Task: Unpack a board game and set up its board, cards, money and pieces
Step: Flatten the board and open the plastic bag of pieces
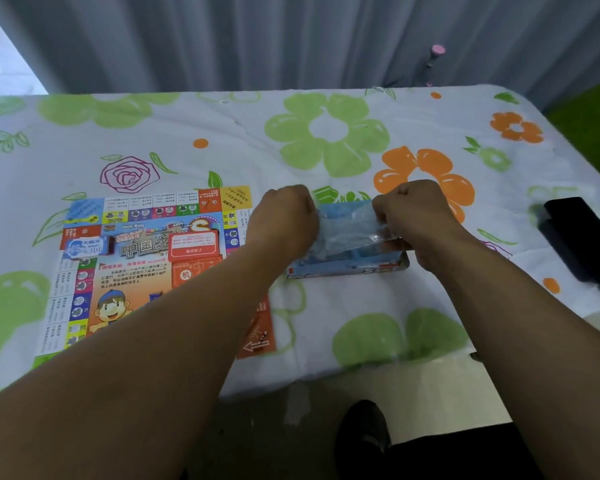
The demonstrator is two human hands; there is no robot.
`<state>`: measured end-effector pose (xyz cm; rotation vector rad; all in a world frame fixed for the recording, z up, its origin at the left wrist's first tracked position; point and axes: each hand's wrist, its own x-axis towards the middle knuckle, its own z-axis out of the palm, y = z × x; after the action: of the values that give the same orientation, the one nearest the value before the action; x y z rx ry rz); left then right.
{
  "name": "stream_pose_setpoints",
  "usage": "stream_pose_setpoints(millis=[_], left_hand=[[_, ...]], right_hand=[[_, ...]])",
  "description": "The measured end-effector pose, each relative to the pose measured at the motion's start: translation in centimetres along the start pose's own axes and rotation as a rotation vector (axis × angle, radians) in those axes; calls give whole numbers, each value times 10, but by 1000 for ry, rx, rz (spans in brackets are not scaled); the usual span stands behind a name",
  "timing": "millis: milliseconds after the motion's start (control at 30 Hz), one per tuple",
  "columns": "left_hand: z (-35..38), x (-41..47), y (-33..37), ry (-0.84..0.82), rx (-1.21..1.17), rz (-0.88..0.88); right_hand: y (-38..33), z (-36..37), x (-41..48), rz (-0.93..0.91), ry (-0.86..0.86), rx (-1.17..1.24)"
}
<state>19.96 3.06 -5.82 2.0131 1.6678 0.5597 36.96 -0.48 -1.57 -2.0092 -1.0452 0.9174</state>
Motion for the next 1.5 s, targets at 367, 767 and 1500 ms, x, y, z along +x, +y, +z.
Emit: stream_pose_setpoints(millis=[367,767,1500], left_hand=[[-49,-14,-18,-42,-382,-117],[-77,-41,-38,-216,-340,-92],[-133,-93,-92,-320,-224,-85]], right_hand=[[4,35,5,-10,-101,-45],[-14,41,-13,-218,7,-547],[-73,135,-84,-123,-679,76]])
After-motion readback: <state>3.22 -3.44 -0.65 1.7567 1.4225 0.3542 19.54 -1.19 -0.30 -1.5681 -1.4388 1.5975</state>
